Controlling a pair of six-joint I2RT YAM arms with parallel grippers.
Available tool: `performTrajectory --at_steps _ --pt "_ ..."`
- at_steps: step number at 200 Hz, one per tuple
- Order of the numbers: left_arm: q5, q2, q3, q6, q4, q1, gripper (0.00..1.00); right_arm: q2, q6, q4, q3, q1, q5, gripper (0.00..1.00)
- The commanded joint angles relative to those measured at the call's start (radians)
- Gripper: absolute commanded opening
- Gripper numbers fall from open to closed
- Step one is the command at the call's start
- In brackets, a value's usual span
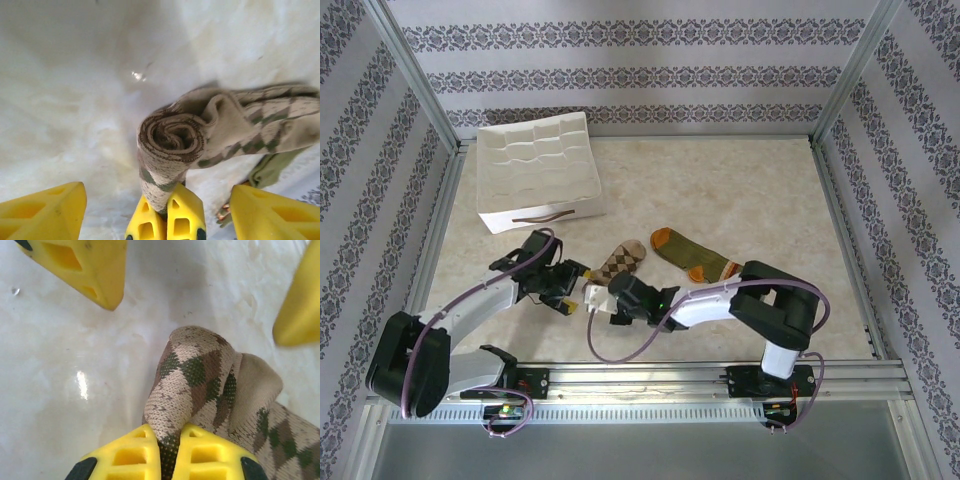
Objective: Roll the socks
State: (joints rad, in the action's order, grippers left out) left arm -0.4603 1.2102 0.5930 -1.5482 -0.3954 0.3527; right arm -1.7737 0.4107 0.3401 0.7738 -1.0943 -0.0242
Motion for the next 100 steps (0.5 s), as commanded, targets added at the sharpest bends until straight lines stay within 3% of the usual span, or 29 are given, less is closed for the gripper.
performTrajectory --at_steps 1,22,64,100 --pt "-0.034 -0.022 -0.035 -0.017 0.089 -0.035 0.75 -0.019 -0.146 -0.139 -0.039 0.074 0.308 0.00" --pt "-0.050 -0.037 -0.063 -0.015 0.147 -0.038 0.74 -0.041 -0.223 -0.147 -0.025 0.146 0.447 0.00" --pt "-0.091 -0.016 -0.103 0.003 0.293 -0.025 0.61 -0.128 -0.386 -0.139 0.002 0.276 0.676 0.00" --pt "-0.104 0.055 -0.110 0.013 0.382 0.022 0.58 -0.196 -0.483 -0.153 0.044 0.350 0.792 0.00"
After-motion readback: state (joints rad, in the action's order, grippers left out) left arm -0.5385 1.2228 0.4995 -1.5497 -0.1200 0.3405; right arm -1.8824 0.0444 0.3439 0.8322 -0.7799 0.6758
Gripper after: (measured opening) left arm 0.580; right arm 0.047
